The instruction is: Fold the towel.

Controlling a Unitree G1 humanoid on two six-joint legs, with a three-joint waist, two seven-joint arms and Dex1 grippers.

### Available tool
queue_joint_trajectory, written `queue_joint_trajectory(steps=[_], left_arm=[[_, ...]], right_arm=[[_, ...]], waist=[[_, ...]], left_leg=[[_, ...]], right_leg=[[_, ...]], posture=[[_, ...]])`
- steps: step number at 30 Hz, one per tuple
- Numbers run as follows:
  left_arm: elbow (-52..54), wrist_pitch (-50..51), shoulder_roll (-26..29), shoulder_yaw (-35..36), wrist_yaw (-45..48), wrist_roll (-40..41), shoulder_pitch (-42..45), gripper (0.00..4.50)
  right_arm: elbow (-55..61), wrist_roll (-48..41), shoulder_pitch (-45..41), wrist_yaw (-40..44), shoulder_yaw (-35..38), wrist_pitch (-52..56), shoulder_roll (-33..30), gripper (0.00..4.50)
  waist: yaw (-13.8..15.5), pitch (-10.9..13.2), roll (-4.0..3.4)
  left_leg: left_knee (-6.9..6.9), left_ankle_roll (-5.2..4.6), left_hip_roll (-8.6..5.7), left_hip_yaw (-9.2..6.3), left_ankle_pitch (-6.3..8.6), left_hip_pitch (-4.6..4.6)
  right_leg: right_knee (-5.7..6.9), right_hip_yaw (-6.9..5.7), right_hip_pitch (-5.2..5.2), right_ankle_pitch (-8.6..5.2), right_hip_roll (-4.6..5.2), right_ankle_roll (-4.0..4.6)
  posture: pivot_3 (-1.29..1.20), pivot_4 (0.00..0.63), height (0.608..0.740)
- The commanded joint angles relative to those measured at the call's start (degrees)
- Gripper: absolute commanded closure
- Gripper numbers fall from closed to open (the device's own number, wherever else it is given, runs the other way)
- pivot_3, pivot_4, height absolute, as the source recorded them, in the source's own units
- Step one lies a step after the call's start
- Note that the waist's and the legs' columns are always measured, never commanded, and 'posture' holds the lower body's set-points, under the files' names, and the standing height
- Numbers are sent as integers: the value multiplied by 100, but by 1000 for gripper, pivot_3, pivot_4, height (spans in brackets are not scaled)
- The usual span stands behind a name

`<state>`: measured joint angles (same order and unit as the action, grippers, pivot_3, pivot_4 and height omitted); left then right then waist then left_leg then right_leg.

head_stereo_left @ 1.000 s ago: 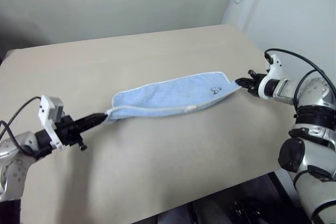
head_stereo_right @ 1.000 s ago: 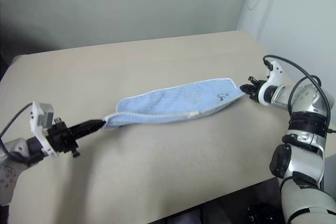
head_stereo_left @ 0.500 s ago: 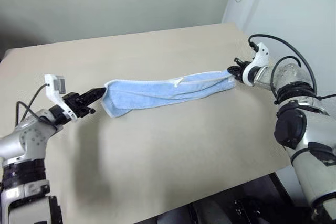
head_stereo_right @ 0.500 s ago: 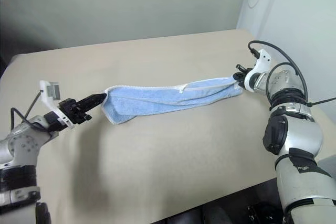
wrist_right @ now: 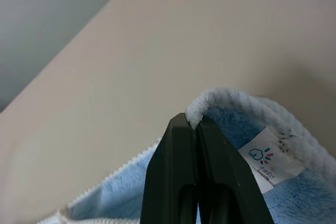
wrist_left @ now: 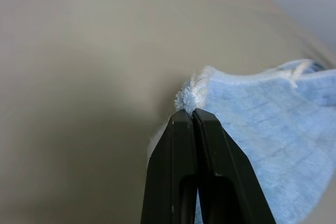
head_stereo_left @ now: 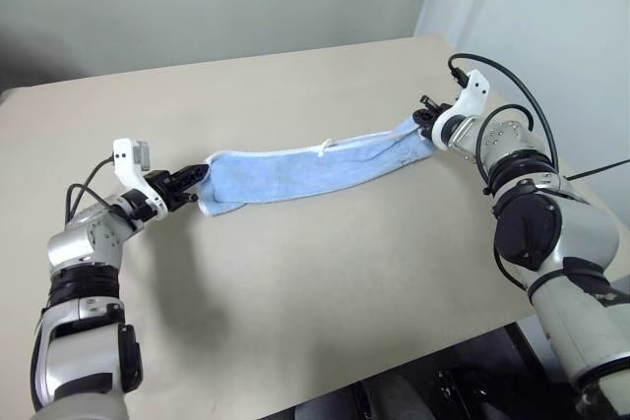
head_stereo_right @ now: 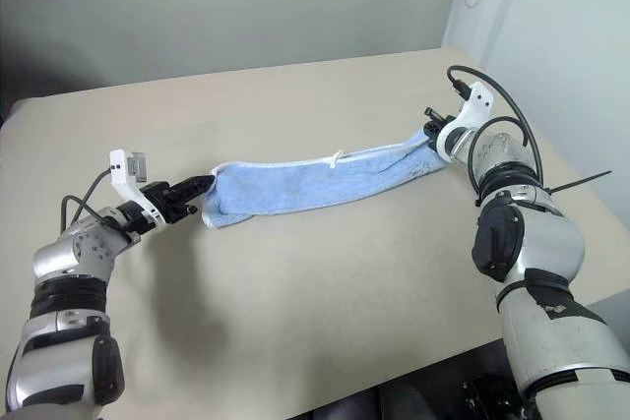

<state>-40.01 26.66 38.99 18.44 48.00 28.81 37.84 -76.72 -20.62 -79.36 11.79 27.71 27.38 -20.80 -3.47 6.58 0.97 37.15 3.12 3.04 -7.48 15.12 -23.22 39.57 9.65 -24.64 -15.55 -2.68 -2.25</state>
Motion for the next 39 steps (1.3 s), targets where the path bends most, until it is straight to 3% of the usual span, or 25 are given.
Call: queue_joint_trajectory(steps=[1,5,7,11,19,22,28,33,39], left_arm=[[-242,-281,11,82,-71,-149,149,4470],[-425,-378,19,80,-14,-229,193,4470],[-487,-408,28,85,-19,-250,192,3998],[-536,-419,41,130,13,-223,141,2729],[-444,-392,139,403,-30,-98,-82,4],[-222,-436,190,505,-135,-119,-309,0],[897,-151,236,1015,-312,279,-1046,0],[2722,603,287,1369,-76,1003,-2095,0],[4727,1142,398,1025,374,1476,-3307,0]], right_arm=[[8,-13,-113,-92,124,-211,43,4500],[-26,49,-50,-159,122,-241,124,4500],[-33,61,-26,-162,124,-260,149,4500],[-40,105,20,-78,107,-267,177,3515],[-18,336,109,81,-90,-146,42,835],[2,447,179,133,-182,-70,-93,13],[178,547,186,822,-358,82,-497,13],[376,465,362,1481,-462,646,-867,13],[538,215,726,1532,-285,1316,-815,13]], waist=[[-13,0,0],[-43,0,0],[-62,0,0],[-86,0,0],[-118,0,0],[-132,0,0],[-203,0,0],[-217,-1,2],[-165,-2,3]], left_leg=[[0,0,0,0,0,0],[0,0,1,0,0,0],[-1,0,1,0,0,0],[-1,0,1,0,0,-1],[-1,1,1,0,-1,-2],[-1,1,2,0,-1,-2],[-1,1,2,2,-1,-2],[-3,3,2,4,-2,-3],[-8,3,2,4,-1,5]], right_leg=[[0,0,0,0,0,0],[1,0,-1,0,0,0],[1,0,-2,0,0,0],[0,0,-2,0,0,0],[1,-1,-3,0,0,0],[0,-1,-2,0,0,0],[1,0,-4,0,-1,0],[-7,-2,4,0,-1,0],[-7,-7,29,0,-1,-1]], posture=[[0,150,740],[0,150,740],[0,150,740],[0,150,740],[0,150,740],[0,150,740],[0,150,740],[0,150,740],[0,150,740]])
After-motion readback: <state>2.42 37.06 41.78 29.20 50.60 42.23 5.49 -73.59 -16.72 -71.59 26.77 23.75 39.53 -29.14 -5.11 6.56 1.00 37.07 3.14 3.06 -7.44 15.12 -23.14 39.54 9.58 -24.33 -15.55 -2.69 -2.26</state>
